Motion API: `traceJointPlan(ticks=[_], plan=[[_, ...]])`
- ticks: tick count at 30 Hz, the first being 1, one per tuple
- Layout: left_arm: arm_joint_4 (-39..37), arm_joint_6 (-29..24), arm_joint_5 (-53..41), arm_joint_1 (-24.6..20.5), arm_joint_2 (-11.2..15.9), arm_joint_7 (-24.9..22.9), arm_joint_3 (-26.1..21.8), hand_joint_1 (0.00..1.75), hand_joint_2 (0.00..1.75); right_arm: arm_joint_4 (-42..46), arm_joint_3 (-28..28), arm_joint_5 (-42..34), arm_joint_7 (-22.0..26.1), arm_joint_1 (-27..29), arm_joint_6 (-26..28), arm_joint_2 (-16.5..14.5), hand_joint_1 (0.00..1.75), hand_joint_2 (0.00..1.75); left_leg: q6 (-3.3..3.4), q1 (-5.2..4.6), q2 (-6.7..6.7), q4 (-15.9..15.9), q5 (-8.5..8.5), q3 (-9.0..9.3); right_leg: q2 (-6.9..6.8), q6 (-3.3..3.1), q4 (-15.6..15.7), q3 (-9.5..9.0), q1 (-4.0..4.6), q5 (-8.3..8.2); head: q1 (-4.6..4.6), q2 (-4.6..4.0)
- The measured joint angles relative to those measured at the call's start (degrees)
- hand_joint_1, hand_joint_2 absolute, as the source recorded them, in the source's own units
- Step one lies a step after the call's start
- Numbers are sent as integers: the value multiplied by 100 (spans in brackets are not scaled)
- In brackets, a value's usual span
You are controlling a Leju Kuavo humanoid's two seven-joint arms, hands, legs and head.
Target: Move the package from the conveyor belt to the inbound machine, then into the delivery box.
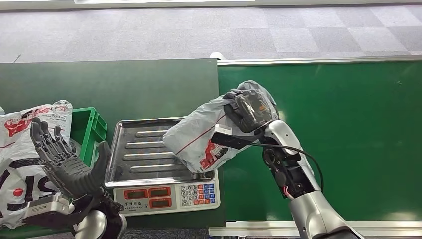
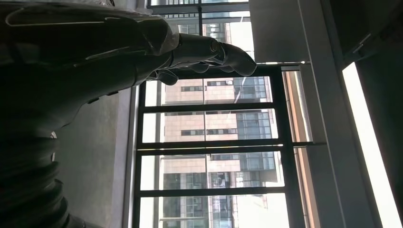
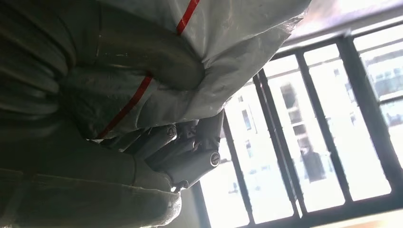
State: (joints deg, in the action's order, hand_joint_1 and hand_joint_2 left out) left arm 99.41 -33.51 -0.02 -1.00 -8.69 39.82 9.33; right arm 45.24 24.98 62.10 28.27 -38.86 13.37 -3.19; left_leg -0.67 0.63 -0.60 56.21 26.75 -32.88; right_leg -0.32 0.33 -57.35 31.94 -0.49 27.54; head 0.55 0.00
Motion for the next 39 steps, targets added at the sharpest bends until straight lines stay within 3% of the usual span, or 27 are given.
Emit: traceJointPlan(ticks=[4,11,14,17,20,29,39], plan=[[-58,39,11,-76,-21,0,61,0,175,-925,348,-251,3,-296,-166,-422,175,175,-1,0,-5,0,1,-4,2,0,-1,8,1,2,0,0],[-207,58,4,-255,-90,0,149,0,175,-1883,447,-794,-291,-521,-526,-1135,175,175,-1,0,-5,-1,2,-8,2,-1,0,13,0,3,-1,0],[-309,75,4,-377,-135,0,157,0,175,-2062,441,-1014,-174,-553,-377,-1356,175,175,-1,0,-6,0,1,-7,2,-1,0,12,0,2,-1,0],[-408,114,4,-449,-170,0,158,0,175,-2121,424,-1156,-91,-597,117,-1510,175,175,-1,0,-5,1,1,-7,2,-1,-1,12,0,2,-1,0],[-477,132,4,-486,-197,0,158,0,175,-2139,420,-1186,-86,-695,531,-1590,175,175,-1,0,-6,1,1,-7,2,-1,0,13,0,2,-1,0],[-570,141,4,-510,-219,0,158,0,175,-2161,418,-1198,-84,-761,637,-1613,175,175,-1,0,-4,1,1,-8,2,-1,0,13,0,2,-1,0],[-695,189,-4,-569,-246,0,147,0,175,-2109,33,-1795,-14,-1080,1597,-1600,175,175,-1,0,-4,2,1,-8,2,0,0,13,0,1,-1,0]])
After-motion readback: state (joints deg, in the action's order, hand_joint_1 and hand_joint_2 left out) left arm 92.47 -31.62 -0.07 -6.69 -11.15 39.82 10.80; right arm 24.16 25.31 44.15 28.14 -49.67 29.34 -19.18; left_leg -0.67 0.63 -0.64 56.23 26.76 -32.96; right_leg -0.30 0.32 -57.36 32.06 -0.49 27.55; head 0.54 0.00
